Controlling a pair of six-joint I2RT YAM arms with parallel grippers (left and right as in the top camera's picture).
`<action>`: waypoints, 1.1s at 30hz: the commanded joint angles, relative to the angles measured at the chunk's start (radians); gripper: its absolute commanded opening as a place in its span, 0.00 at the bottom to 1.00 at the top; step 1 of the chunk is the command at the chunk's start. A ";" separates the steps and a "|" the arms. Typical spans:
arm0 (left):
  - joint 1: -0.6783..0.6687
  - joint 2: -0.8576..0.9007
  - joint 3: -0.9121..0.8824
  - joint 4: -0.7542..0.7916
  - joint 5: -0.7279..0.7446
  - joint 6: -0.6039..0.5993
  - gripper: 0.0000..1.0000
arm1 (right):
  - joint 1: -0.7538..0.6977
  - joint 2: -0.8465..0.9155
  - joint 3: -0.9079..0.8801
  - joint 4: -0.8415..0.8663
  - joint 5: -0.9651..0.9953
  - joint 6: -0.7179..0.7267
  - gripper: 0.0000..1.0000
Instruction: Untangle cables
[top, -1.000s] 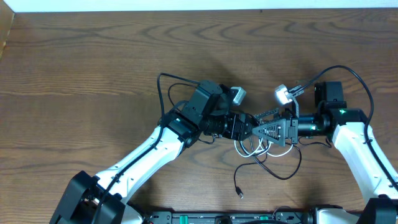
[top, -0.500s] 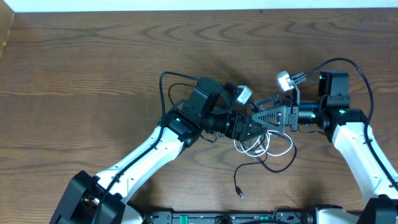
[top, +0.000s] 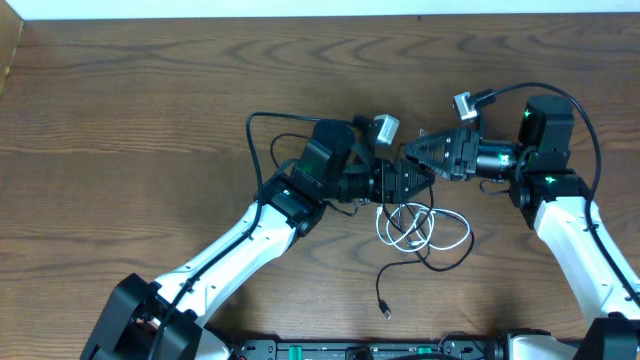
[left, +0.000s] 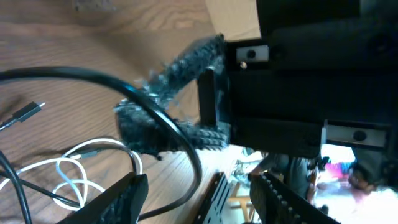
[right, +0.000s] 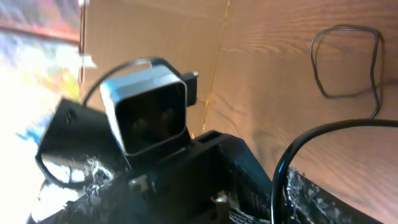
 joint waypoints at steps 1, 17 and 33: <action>-0.003 0.001 0.010 0.006 -0.069 -0.068 0.58 | 0.018 -0.008 0.008 0.055 0.019 0.221 0.71; -0.002 0.001 0.010 0.051 -0.076 -0.081 0.20 | 0.063 -0.008 0.008 0.353 0.084 0.472 0.70; 0.180 -0.142 0.010 -0.473 -0.299 0.369 0.07 | 0.055 -0.007 0.008 -0.453 0.767 -0.431 0.70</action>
